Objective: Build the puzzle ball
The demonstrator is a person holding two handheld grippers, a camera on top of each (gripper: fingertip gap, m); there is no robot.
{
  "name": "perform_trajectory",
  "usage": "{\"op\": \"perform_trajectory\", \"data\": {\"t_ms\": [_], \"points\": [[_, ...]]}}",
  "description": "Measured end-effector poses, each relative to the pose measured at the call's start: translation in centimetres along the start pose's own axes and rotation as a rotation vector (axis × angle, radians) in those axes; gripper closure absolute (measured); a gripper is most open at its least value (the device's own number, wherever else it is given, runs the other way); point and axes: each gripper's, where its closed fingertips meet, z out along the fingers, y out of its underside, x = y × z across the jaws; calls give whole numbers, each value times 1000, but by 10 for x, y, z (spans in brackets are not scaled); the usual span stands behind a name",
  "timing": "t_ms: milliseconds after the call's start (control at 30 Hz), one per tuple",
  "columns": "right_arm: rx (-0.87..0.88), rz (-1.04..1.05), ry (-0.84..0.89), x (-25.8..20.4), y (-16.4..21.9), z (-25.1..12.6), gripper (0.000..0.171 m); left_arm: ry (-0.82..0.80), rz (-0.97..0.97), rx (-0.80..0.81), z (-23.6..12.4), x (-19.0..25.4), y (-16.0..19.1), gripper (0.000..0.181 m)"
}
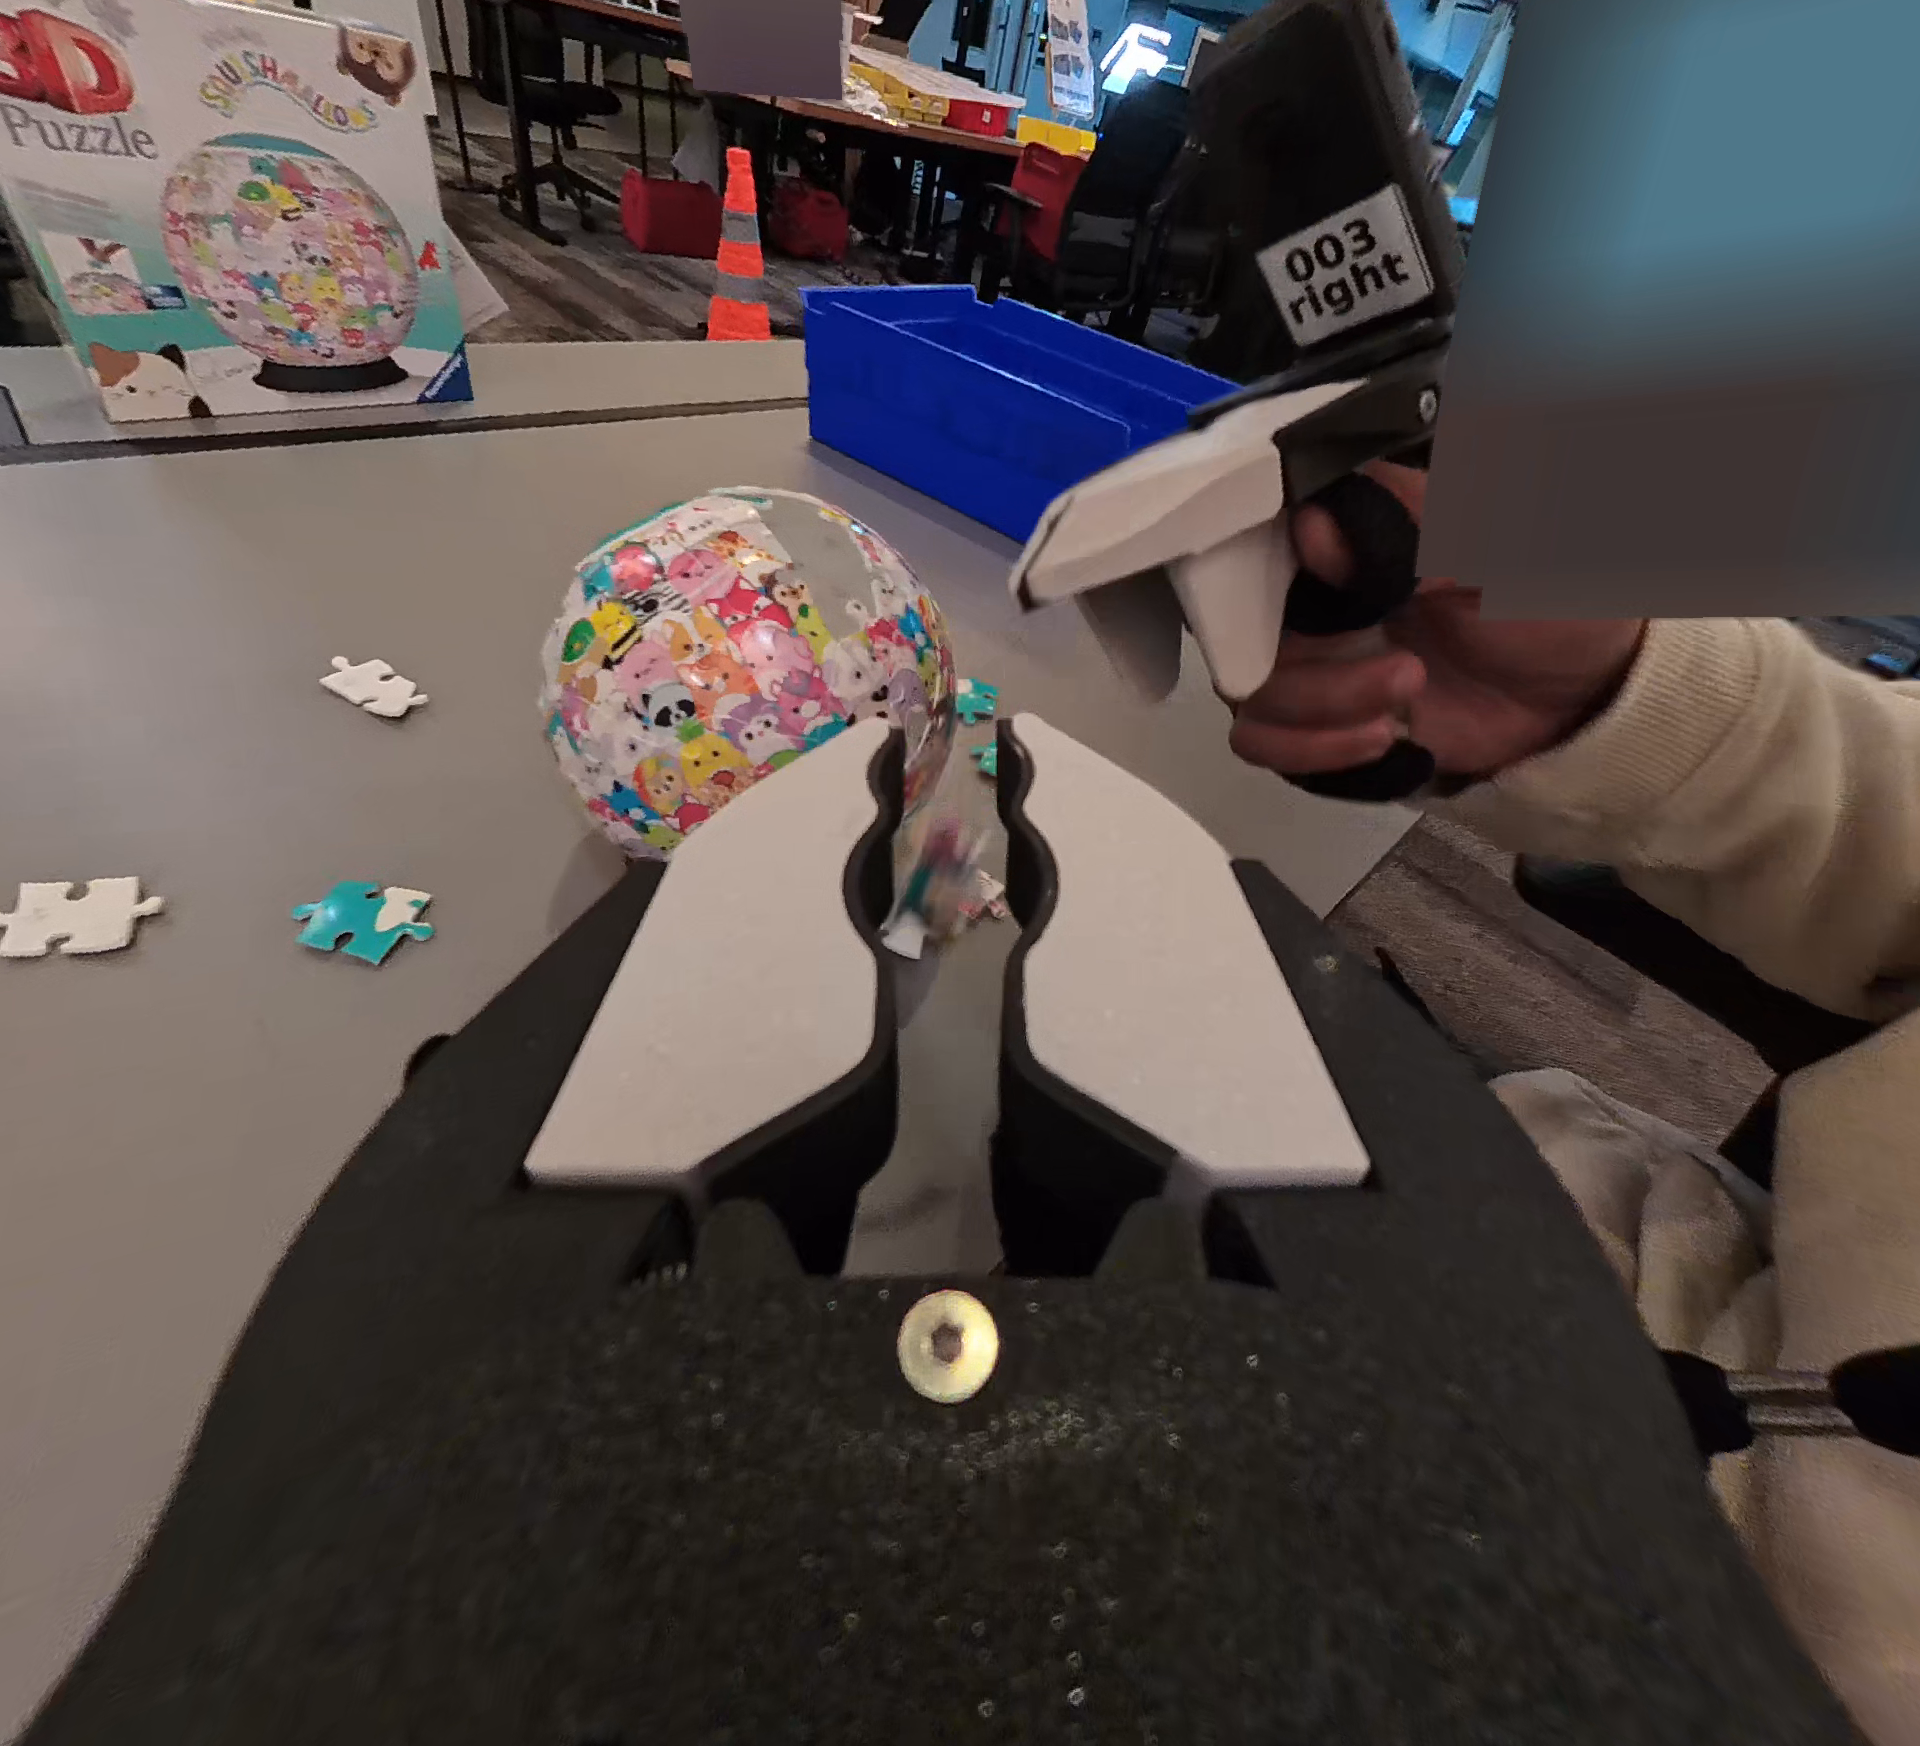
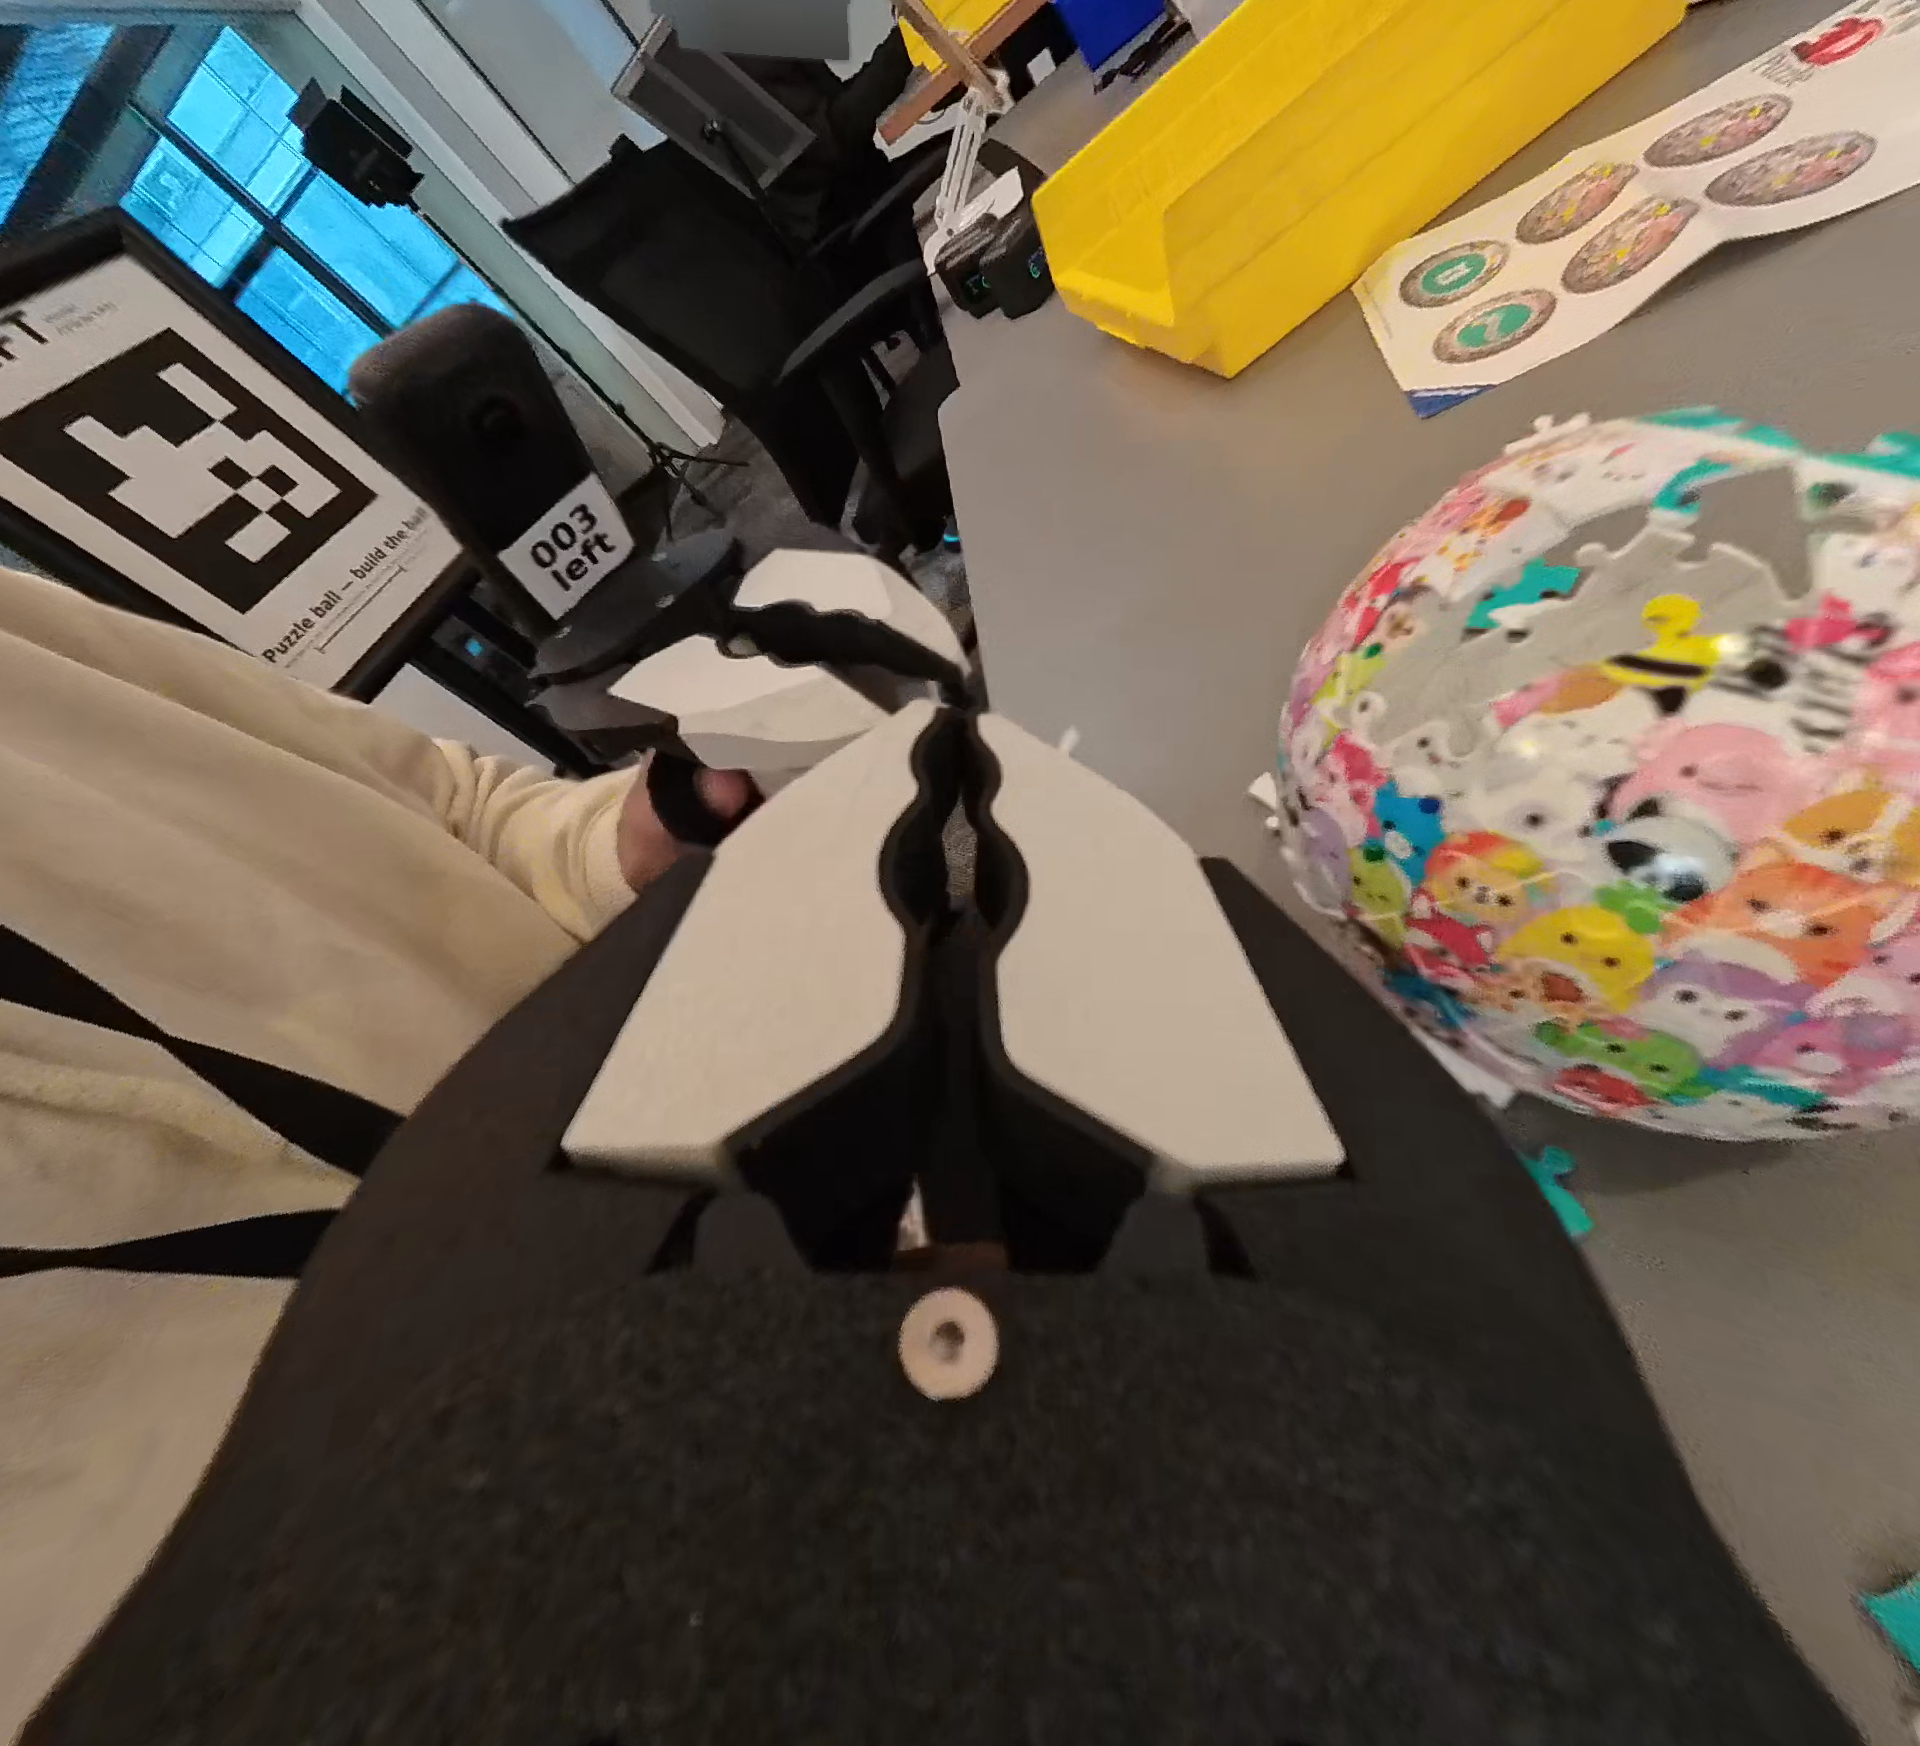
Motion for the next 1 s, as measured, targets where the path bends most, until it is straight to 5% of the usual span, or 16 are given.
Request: {"op": "perform_trajectory", "data": {"t_ms": [200,467,600,833,1000], "points": [[-125,-107,117,37,-12,-29,171,23,-4,-147,0,-21,23,165],[-367,-340,230,51,87,-13,158,20,129,-620,5,-43,119,132],[-412,-373,184,39,113,-5,164,-61,302,-611,22,-68,109,132],[-357,-338,110,27,117,-4,167,72,271,-707,46,-88,123,132],[-271,-271,88,30,104,-10,157,144,326,-729,47,-81,128,152]]}}
